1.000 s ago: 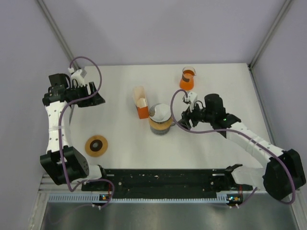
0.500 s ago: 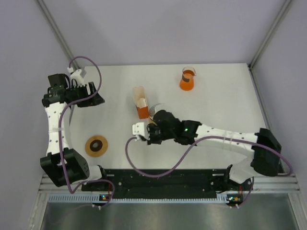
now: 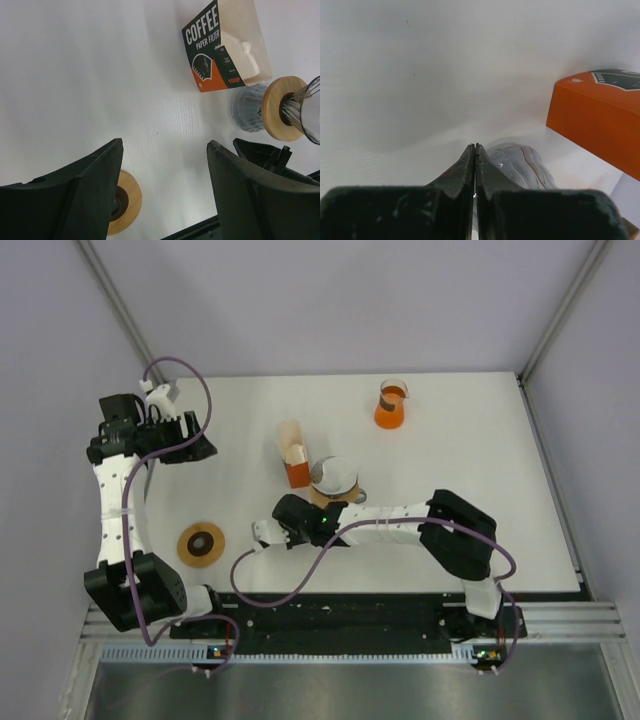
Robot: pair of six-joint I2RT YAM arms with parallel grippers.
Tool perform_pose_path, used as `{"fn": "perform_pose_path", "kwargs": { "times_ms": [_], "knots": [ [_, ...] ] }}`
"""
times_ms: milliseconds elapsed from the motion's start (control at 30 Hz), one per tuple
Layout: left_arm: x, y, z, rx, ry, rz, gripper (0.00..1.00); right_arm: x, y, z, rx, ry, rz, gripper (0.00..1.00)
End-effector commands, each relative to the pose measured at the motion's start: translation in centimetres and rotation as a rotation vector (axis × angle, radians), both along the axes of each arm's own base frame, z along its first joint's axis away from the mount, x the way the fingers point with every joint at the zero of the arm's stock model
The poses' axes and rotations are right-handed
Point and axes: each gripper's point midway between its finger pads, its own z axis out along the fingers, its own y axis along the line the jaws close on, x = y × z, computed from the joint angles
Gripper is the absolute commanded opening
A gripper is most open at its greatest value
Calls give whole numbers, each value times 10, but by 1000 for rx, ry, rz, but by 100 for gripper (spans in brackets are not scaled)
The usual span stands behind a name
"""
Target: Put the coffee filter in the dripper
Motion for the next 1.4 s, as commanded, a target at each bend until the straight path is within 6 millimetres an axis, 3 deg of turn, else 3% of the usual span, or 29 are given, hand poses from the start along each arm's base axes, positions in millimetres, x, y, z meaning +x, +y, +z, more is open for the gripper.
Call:
{"fn": "perform_pose_path", "kwargs": {
  "times_ms": [0,267,500,767,900,1200,1367],
  "knots": [
    [3,4,13,36,-70,-4,74,19,2,2,-36,-104,-40,0],
    [4,2,13,20,-66,-8,74,41,-6,-16,-101,-179,-133,0],
    [3,2,13,25,-72,-7,74,72,-37,-13,-87,-184,-291,0],
    [3,3,15,31,-77,-4,74,109,-100,-20,-110,-162,-473,0],
    [2,3,16,34,-81,-4,74,129,-145,-24,-121,-145,-586,0],
    [1,4,15,45,-78,-2,74,153,-236,-26,-121,-139,-783,0],
    [1,5,15,47,-80,-1,74,156,-259,-23,-113,-147,-824,0]
  ]
}}
